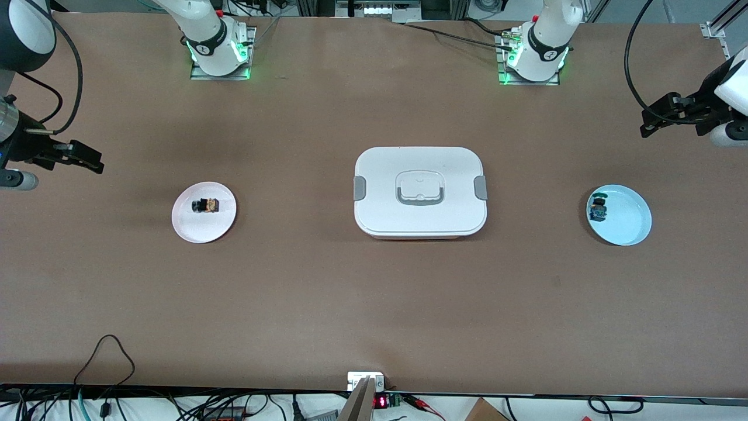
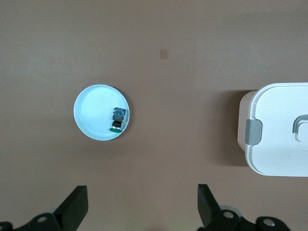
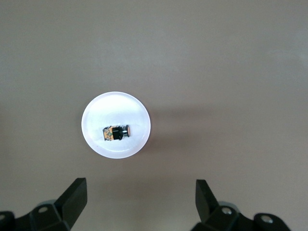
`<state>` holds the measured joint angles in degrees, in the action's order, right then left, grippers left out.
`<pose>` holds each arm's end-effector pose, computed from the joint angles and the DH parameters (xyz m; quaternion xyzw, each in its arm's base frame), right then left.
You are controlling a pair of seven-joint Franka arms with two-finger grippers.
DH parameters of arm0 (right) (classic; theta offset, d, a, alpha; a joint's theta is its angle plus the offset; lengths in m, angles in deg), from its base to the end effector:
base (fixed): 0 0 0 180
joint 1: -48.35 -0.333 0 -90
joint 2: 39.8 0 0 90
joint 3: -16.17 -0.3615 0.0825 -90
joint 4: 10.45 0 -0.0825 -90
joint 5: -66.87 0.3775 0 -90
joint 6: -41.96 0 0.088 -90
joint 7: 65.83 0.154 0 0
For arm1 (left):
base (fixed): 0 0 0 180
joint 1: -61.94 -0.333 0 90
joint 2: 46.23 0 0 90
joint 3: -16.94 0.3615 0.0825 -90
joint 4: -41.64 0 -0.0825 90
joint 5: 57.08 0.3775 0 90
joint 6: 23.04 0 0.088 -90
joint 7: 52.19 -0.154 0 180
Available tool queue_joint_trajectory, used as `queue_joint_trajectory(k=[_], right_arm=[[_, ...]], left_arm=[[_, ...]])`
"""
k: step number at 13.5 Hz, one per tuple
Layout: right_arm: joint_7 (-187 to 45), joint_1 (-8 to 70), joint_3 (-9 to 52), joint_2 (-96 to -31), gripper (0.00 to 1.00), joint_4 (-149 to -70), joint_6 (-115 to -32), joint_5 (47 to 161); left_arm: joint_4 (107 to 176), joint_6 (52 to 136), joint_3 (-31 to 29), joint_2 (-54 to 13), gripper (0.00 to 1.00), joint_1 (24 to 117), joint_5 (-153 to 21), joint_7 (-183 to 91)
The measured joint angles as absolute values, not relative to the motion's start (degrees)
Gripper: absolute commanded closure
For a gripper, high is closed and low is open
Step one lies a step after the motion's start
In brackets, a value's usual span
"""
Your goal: Transfer orange switch to right arm and place
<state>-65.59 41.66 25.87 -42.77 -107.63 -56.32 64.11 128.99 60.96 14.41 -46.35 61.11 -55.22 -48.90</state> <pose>0.5690 -0.0346 0.5483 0.9992 -0.0245 -0.0166 0.0277 0.5339 -0.0106 0.6367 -0.9994 -0.0151 0.0274 0.0174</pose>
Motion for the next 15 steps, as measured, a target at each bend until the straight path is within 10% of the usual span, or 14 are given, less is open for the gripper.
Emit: queue_joint_trajectory(k=[15], right_arm=[[-65.6, 41.3, 25.4, -41.4, 0.00, -104.6, -52.9, 64.1]], left_arm=[[129.0, 61.0, 14.5, -46.3, 0.00, 61.1, -55.2, -48.9]])
